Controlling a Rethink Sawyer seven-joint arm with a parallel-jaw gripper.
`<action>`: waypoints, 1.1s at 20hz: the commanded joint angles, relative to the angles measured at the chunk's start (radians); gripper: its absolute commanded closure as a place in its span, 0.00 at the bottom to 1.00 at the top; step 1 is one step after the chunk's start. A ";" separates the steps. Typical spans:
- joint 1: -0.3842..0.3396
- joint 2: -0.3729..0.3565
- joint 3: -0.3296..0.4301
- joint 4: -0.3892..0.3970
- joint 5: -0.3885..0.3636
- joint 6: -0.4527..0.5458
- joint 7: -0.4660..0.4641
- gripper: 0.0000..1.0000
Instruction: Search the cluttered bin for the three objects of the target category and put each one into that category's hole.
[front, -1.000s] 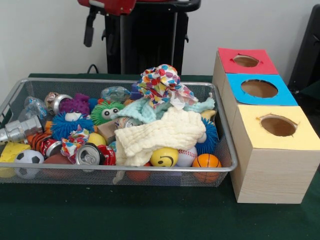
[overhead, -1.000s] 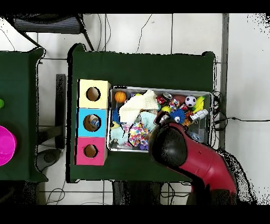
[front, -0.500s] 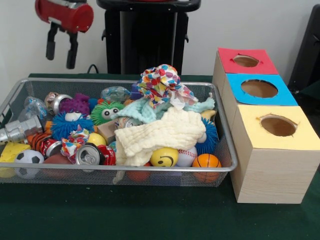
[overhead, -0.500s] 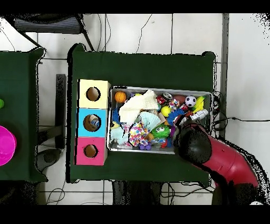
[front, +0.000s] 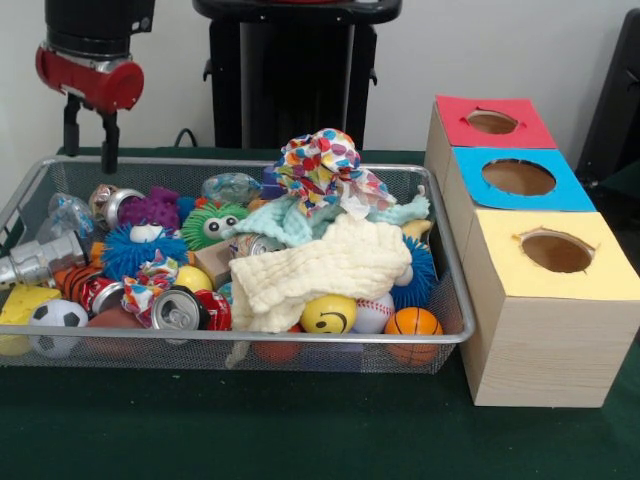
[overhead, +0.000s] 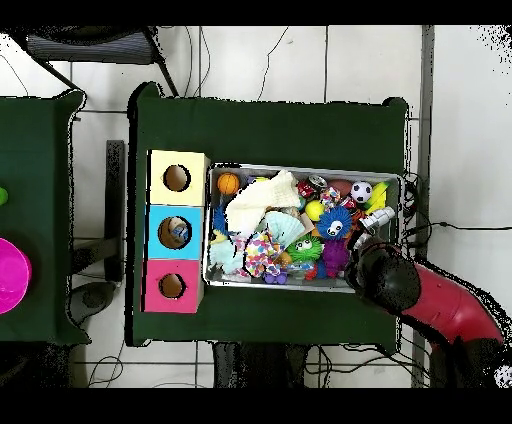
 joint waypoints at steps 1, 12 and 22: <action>-0.056 0.072 0.179 -0.092 -0.134 0.037 -0.166 1.00; -0.053 0.061 0.173 -0.130 -0.195 0.102 -0.149 1.00; -0.127 0.066 0.284 -0.152 -0.272 0.180 -0.279 0.00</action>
